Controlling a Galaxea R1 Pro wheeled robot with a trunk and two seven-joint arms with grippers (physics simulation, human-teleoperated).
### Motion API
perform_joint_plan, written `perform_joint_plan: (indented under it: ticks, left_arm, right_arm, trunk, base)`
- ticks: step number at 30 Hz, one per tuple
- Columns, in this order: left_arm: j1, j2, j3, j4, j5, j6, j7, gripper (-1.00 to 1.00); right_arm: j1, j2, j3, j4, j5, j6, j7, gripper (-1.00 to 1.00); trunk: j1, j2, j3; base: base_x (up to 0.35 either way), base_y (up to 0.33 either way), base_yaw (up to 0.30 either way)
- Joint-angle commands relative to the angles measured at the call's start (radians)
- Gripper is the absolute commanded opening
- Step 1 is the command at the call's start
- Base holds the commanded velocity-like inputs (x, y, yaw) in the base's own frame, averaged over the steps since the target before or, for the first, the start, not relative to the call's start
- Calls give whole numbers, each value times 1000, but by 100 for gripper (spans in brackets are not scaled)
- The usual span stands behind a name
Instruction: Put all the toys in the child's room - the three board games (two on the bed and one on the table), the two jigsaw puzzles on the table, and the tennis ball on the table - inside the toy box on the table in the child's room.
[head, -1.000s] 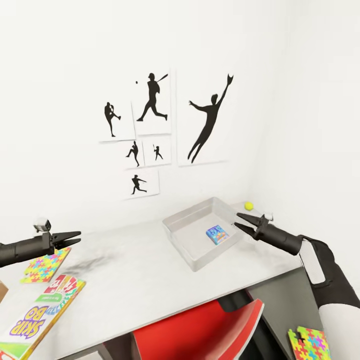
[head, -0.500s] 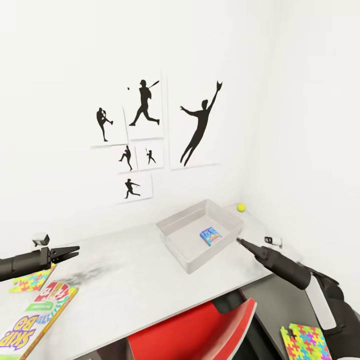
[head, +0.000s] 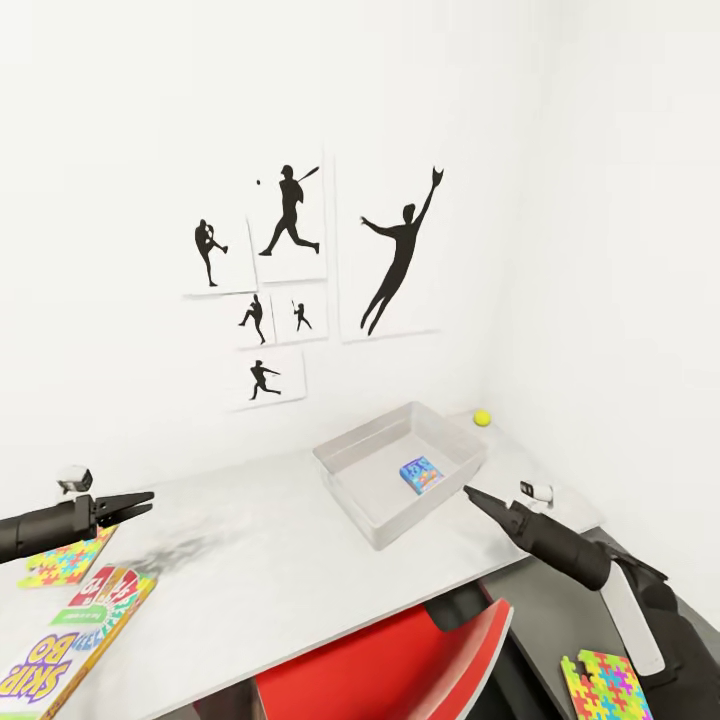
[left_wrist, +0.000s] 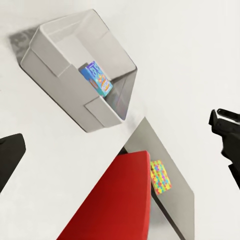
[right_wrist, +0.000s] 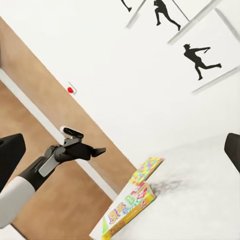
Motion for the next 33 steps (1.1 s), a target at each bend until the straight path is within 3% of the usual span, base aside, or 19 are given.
perform_joint_plan:
  ticks: [1,13,33]
  left_arm:
    - [-1,0,0,-1,-1,11,-4,100]
    - [-1,-2,-1,-4,-1,11,-4,100]
    - [-1,-4,-2,-5,-1,11,-4,100]
  right_arm:
    - [-1,3,0,0,-2,8,-8,100]
    - [0,12,-4,9,-1,7,-66,100]
    - [0,11,-8,-3,-4,5,-55,100]
  trunk:
    - [1,-2,-2]
    - [1,-2,-2]
    - [1,-2,14]
  base:
    - [0,0,0]
    - [0,0,0]
    - [-40,0,14]
